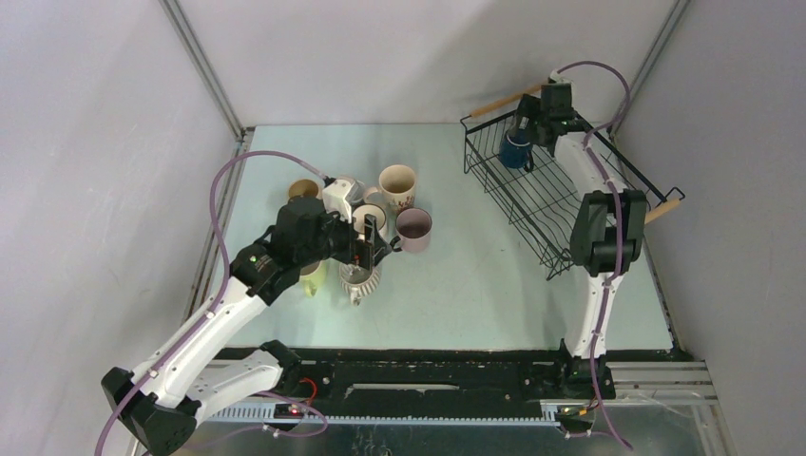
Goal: Unload the cups from the dish rack
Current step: Adjust the cup in the dish rack, then unload the cup from the dish rack.
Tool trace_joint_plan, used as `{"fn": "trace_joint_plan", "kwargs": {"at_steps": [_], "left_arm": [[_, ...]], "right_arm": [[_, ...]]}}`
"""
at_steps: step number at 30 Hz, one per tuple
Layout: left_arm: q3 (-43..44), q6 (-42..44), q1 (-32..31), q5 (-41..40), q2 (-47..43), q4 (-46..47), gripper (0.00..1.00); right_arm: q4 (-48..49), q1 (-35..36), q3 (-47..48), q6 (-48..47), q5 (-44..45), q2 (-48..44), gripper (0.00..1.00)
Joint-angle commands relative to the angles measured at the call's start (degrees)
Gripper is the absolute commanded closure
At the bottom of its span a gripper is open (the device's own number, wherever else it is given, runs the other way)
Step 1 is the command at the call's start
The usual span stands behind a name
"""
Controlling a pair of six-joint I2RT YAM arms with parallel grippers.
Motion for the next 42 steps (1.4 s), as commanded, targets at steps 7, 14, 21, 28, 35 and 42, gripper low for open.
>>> {"fn": "trace_joint_plan", "kwargs": {"at_steps": [7,14,21,28,35,42], "left_arm": [[-0.3,-0.16,0.23,1.43,-0.04,2.4,0.0],[-0.32,-0.14,0.22,1.48,0.19,2.35,0.0],[-0.38,-0.34,0.24,1.75,0.23,2.4,0.0],[-0.39,-0.43,0.24,2.09,0.36,2.48,0.0],[-0.57,-0.68,0.27,2.54,0.25,2.56,0.0],[-0.78,-0.78,0.22,2.82,0.38,2.66,0.0]], "right_arm": [[-3.21,-1.14,9.31,-10.54,-9.48,6.74,0.0],[-4.16,-1.2,9.62,-10.44,-10.12,9.57,0.0],[-3.82,-0.33,6.82,-9.56,-8.78,9.47,0.01],[-2.7,2.43,2.71,-8.56,-4.39,8.07,0.06],[-3.33,3.4,2.18,-6.62,-2.14,7.4,0.19],[-5.5,3.28,4.6,-7.26,-1.86,9.22,0.33]]}}
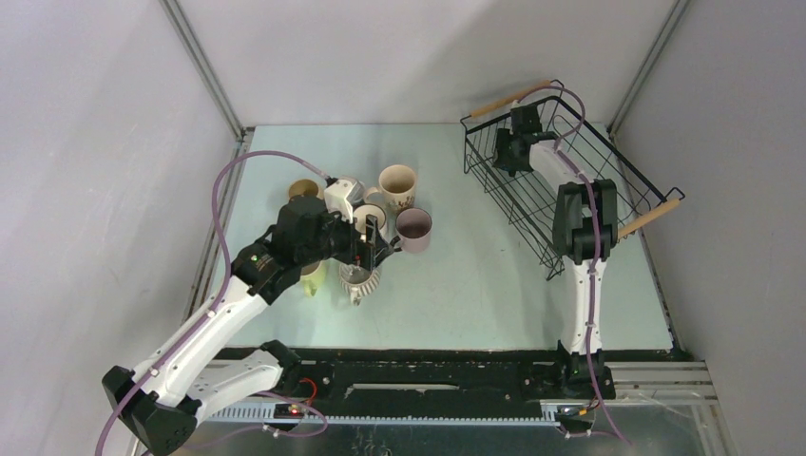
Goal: Unload the cups from the dish rack
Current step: Unload the cup from the dish rack.
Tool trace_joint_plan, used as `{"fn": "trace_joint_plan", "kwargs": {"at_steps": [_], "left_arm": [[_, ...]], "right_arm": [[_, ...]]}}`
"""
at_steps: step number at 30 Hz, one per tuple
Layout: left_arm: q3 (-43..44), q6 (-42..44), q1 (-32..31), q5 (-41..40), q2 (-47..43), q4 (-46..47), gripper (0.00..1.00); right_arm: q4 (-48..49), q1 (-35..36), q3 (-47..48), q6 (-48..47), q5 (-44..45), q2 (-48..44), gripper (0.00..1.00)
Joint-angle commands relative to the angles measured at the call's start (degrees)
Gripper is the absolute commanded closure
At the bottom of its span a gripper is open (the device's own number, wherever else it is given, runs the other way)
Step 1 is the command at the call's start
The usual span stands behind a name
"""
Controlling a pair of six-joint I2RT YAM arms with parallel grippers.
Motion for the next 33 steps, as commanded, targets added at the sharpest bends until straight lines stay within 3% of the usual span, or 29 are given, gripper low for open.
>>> {"fn": "trace_joint_plan", "kwargs": {"at_steps": [1,13,25,28,33], "left_arm": [[-0.78,-0.69,0.24,1.2,0.01,2.24,0.0],[-0.75,-0.95,0.22,1.63,0.36,2.33,0.0],[-0.67,-1.21,0.24,2.26,0.67,2.58,0.0],[-0.68,-1.22,0.22,2.28,0.76,2.6,0.0],[-0.85,-1.21,0.23,2.26,0.96,2.6,0.0]], "right_arm": [[-0.74,-0.3,2.84,0.4,1.55,-1.04,0.35],[-3.95,-0.12,4.83,-0.39,3.07,0.43,0.5],[-7.2,0.67,7.16,-3.59,6.07,2.78,0.53],[-7.1,0.62,7.03,-3.99,6.61,2.96,0.58],[-6.56,0.4,7.39,-4.61,7.17,3.44,0.76]]}}
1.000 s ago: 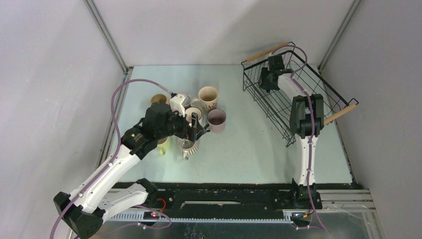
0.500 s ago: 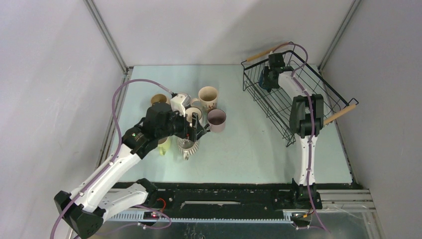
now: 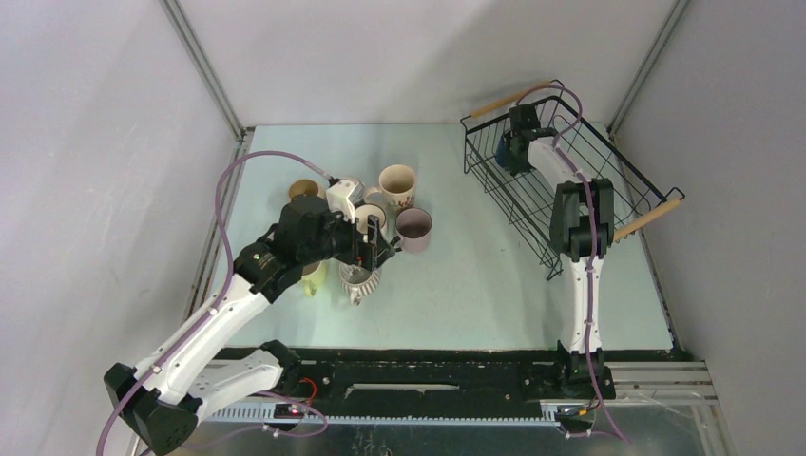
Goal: Unload the cups from the dish rack
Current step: Unload the cup from the dish rack.
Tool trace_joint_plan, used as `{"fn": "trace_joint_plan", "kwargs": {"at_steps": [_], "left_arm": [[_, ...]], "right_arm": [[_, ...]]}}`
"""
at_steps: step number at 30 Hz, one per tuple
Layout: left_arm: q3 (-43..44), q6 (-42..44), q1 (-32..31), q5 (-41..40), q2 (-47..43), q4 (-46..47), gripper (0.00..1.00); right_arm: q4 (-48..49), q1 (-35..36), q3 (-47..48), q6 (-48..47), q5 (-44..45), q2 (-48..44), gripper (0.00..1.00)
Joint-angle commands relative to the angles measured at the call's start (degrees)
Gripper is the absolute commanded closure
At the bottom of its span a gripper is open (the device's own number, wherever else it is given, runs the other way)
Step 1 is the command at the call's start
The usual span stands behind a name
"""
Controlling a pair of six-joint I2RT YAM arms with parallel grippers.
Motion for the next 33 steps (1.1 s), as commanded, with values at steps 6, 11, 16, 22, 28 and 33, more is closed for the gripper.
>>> {"fn": "trace_joint_plan", "kwargs": {"at_steps": [6,11,16,22,28,33], "left_arm": [[-0.82,-0.78,0.22,1.32,0.47,2.7,0.0],[-0.78,-1.39,0.25,1.56,0.35,2.75,0.0],[-0.3,-2.93,0.22,1.97,0.14,2.66,0.0],[-0.38,-5.67,0.22,3.03,-0.73,2.66,0.0],[0.05,-8.03,0.22,2.9,-1.11,2.91,0.0],[0.61,-10.41,0.22,3.04,-1.2,3.88,0.0]], "right_arm": [[2.32,0.67,0.22,-0.96,4.01,-1.7,1.0],[4.86,0.97,-4.8,0.56,6.96,-7.53,1.0],[6.65,0.75,-8.82,1.84,9.31,-12.99,1.0],[6.05,0.64,-10.47,3.57,11.96,-17.39,1.0],[4.63,0.73,-12.26,4.86,14.07,-22.6,1.0],[2.94,0.73,-14.71,6.21,15.63,-28.47,1.0]]}}
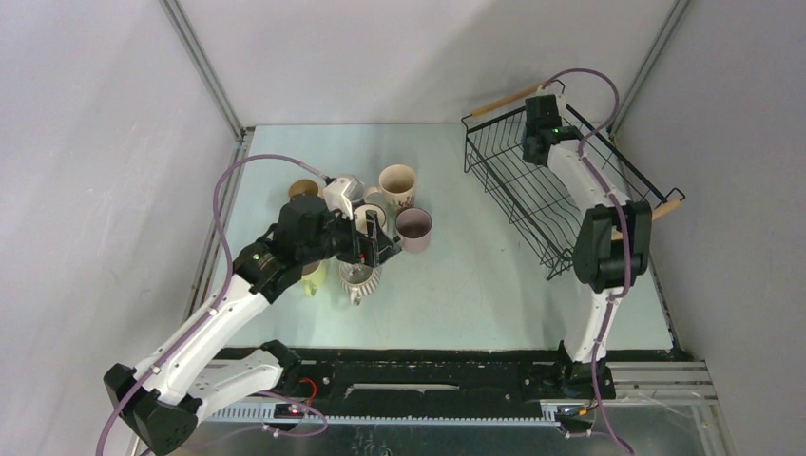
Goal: Unload the cups from the dish rack
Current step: Unload the cup from the dish rack, then place the cup at the center of the board.
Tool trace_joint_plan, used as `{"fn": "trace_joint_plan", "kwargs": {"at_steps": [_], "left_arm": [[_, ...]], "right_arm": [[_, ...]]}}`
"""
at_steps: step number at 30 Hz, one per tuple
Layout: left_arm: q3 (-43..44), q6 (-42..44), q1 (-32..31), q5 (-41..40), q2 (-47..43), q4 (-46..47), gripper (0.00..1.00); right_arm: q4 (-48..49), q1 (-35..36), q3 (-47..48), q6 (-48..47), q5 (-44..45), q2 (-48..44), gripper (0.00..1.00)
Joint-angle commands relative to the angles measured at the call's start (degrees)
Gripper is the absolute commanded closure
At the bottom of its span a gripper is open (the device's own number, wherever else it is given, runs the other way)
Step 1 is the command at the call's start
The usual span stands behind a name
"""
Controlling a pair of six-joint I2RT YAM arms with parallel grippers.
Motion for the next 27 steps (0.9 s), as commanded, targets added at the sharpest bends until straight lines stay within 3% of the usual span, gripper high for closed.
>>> {"fn": "trace_joint_plan", "kwargs": {"at_steps": [1,13,27], "left_arm": [[0.73,-3.42,0.22,1.26,-1.04,3.19,0.0],[2.59,-8.53,1.31,2.28,-0.08,7.61,0.0],[2.39,-20.18,6.55,12.54,6.47,23.29,0.0]], "right_arm": [[0.91,0.08,-0.99,2.88,3.95,-9.68,1.0],[-9.48,3.03,-3.14,6.51,-0.7,-25.49,1.0],[-12.13,19.27,-7.56,11.39,-13.51,-40.09,1.0]]}}
